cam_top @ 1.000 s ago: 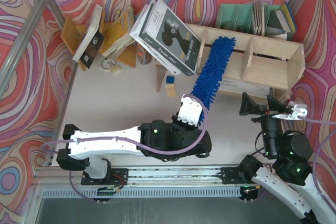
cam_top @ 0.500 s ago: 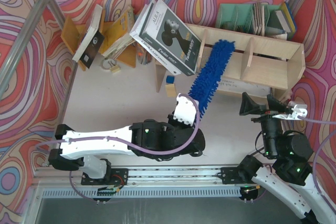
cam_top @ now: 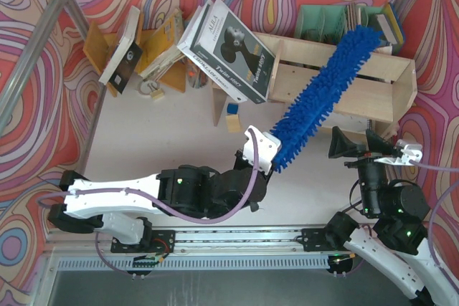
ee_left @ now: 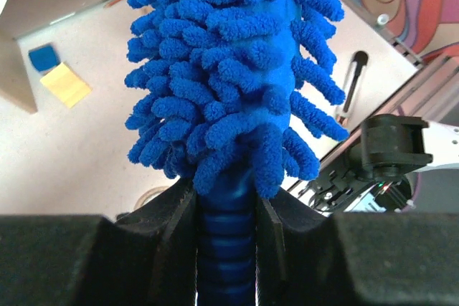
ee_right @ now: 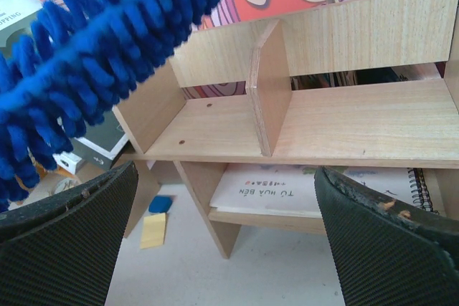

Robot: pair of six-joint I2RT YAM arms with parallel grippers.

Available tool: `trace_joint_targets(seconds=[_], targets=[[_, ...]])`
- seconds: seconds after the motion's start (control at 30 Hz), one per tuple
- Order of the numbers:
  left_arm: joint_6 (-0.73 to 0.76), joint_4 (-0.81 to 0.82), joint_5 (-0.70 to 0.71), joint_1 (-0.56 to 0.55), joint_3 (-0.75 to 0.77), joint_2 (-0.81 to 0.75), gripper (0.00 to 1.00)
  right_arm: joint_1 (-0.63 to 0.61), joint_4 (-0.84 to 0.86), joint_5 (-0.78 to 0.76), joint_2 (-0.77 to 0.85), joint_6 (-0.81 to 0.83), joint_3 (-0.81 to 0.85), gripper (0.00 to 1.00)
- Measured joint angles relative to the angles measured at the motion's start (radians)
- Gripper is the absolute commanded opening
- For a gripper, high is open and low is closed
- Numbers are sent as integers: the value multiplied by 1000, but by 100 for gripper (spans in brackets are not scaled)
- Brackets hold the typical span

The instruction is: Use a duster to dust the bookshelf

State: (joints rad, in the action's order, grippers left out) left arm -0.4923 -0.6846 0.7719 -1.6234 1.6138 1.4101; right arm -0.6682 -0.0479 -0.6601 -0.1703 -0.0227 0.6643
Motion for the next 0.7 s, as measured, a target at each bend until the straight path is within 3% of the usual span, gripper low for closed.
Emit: trace_joint_targets(seconds=[0.4,0.7], targets=[[90,112,-147,5,32,97,0,0,-3,6,11,-3,0,99],[63,140,-265,97,28,105,0,0,-10,14,12,-5,6,99]])
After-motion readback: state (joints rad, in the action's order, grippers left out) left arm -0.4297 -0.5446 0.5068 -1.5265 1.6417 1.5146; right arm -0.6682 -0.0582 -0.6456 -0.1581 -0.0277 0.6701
